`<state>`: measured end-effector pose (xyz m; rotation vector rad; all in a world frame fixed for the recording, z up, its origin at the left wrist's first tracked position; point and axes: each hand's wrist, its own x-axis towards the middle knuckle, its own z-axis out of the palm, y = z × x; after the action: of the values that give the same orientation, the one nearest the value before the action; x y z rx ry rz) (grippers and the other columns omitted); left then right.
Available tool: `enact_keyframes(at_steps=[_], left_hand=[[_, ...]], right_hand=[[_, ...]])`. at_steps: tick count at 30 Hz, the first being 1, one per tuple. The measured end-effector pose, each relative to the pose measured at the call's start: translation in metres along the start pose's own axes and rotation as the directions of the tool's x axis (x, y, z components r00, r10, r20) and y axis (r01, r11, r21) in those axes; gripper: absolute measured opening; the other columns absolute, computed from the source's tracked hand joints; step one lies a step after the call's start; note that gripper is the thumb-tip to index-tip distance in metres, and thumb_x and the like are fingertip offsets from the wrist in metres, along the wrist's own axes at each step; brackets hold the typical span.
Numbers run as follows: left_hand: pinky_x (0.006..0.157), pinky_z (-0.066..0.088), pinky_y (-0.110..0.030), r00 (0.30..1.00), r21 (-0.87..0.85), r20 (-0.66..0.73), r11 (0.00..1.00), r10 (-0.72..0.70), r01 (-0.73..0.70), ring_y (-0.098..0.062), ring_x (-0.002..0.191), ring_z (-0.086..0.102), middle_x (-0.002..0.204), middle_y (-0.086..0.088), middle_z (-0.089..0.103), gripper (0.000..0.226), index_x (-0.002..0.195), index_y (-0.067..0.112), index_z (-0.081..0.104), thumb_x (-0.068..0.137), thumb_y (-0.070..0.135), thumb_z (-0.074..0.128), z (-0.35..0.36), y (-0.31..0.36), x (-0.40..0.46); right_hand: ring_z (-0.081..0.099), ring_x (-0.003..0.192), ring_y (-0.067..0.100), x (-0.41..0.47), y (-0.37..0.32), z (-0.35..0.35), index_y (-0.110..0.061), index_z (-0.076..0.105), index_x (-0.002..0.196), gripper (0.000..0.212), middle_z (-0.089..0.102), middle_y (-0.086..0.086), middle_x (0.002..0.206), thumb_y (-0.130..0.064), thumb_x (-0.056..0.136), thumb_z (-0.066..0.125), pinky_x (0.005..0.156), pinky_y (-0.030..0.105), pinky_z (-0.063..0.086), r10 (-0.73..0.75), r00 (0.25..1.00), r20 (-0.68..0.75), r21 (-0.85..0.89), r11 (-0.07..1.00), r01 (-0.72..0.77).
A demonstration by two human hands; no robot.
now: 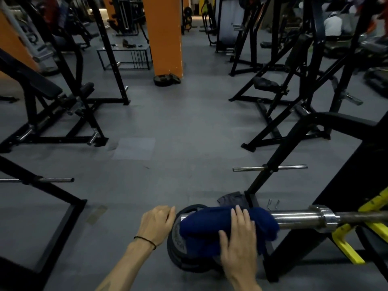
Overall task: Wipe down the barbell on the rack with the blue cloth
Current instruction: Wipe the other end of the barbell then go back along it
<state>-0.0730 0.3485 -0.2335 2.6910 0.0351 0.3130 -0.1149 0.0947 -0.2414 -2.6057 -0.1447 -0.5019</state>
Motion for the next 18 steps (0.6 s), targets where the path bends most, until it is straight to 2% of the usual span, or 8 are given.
enact_keyframes(at_steps=[2, 4, 7, 10, 13, 14, 16, 18], left_hand=[[0.055, 0.046, -0.037, 0.999, 0.025, 0.011, 0.999, -0.04, 0.04, -0.019, 0.06, 0.058, 0.064, 0.003, 0.061, 0.07, 0.064, 0.013, 0.062, 0.096, 0.056, 0.017, 0.0, -0.005, -0.003], [0.053, 0.039, -0.034, 1.0, 0.028, -0.014, 0.999, -0.027, 0.027, -0.018, 0.058, 0.054, 0.06, 0.006, 0.053, 0.064, 0.062, 0.015, 0.054, 0.096, 0.055, 0.018, -0.001, -0.005, -0.007], [0.051, 0.033, -0.031, 0.998, 0.027, -0.065, 0.999, 0.027, -0.026, -0.019, 0.059, 0.052, 0.061, 0.008, 0.047, 0.053, 0.063, 0.017, 0.048, 0.098, 0.049, 0.024, -0.006, 0.001, -0.005], [0.048, 0.034, -0.033, 0.987, 0.059, -0.125, 0.994, 0.103, -0.096, -0.016, 0.06, 0.048, 0.065, 0.005, 0.048, 0.046, 0.065, 0.016, 0.049, 0.1, 0.039, 0.032, -0.009, 0.004, -0.001], [0.053, 0.039, -0.033, 0.983, 0.038, -0.149, 0.994, 0.11, -0.106, -0.017, 0.063, 0.048, 0.071, 0.003, 0.05, 0.04, 0.071, 0.016, 0.054, 0.101, 0.035, 0.035, -0.007, 0.002, -0.003], [0.057, 0.043, -0.035, 0.984, 0.025, -0.141, 0.994, 0.105, -0.103, -0.018, 0.065, 0.049, 0.074, 0.004, 0.051, 0.04, 0.075, 0.016, 0.057, 0.101, 0.035, 0.035, -0.007, 0.002, -0.003], [0.064, 0.047, -0.036, 0.988, 0.013, -0.121, 0.995, 0.095, -0.094, -0.018, 0.069, 0.052, 0.078, 0.005, 0.054, 0.039, 0.082, 0.018, 0.061, 0.102, 0.037, 0.033, -0.005, 0.002, -0.005], [0.066, 0.049, -0.036, 0.987, 0.01, -0.124, 0.995, 0.102, -0.102, -0.017, 0.072, 0.055, 0.082, 0.006, 0.056, 0.037, 0.087, 0.019, 0.064, 0.101, 0.038, 0.034, -0.005, 0.004, -0.006]], right_hand=[[0.01, 0.158, 0.025, -0.006, -0.042, 0.022, -0.009, 0.022, 0.162, 0.073, 0.014, 0.002, 0.171, -0.054, 0.105, 0.032, 0.128, 0.039, 0.001, -0.017, 0.998, 0.056, 0.067, 0.998, 0.014], [0.012, 0.158, 0.022, -0.014, -0.071, 0.035, -0.011, 0.02, 0.162, 0.072, 0.014, 0.002, 0.171, -0.053, 0.106, 0.035, 0.127, 0.036, 0.004, -0.261, 0.956, 0.136, 0.075, 0.965, 0.253], [0.022, 0.155, 0.019, 0.002, -0.03, 0.018, -0.015, 0.029, 0.161, 0.062, 0.018, -0.003, 0.17, -0.047, 0.108, 0.035, 0.126, 0.038, 0.014, -0.393, 0.912, 0.116, 0.006, 0.918, 0.395], [0.026, 0.154, 0.025, 0.008, 0.024, -0.003, -0.012, 0.036, 0.157, 0.06, 0.022, -0.001, 0.169, -0.044, 0.107, 0.033, 0.127, 0.043, 0.014, -0.144, 0.989, -0.031, -0.039, 0.989, 0.143], [0.018, 0.156, 0.029, 0.005, -0.017, 0.013, -0.006, 0.034, 0.157, 0.066, 0.022, 0.005, 0.168, -0.047, 0.105, 0.033, 0.127, 0.048, 0.006, 0.144, 0.986, -0.087, 0.093, 0.986, -0.136], [0.015, 0.157, 0.028, 0.001, -0.044, 0.024, -0.006, 0.032, 0.158, 0.068, 0.023, 0.007, 0.168, -0.048, 0.104, 0.036, 0.128, 0.046, 0.004, 0.096, 0.994, -0.051, 0.13, 0.987, -0.089], [0.015, 0.157, 0.023, -0.013, -0.078, 0.038, -0.008, 0.029, 0.159, 0.069, 0.023, 0.006, 0.169, -0.049, 0.105, 0.04, 0.127, 0.041, 0.007, -0.205, 0.976, 0.069, 0.111, 0.974, 0.197], [0.02, 0.156, 0.02, -0.005, -0.056, 0.032, -0.011, 0.03, 0.16, 0.065, 0.022, 0.002, 0.169, -0.049, 0.107, 0.038, 0.126, 0.04, 0.015, -0.38, 0.918, 0.116, 0.031, 0.925, 0.379]])
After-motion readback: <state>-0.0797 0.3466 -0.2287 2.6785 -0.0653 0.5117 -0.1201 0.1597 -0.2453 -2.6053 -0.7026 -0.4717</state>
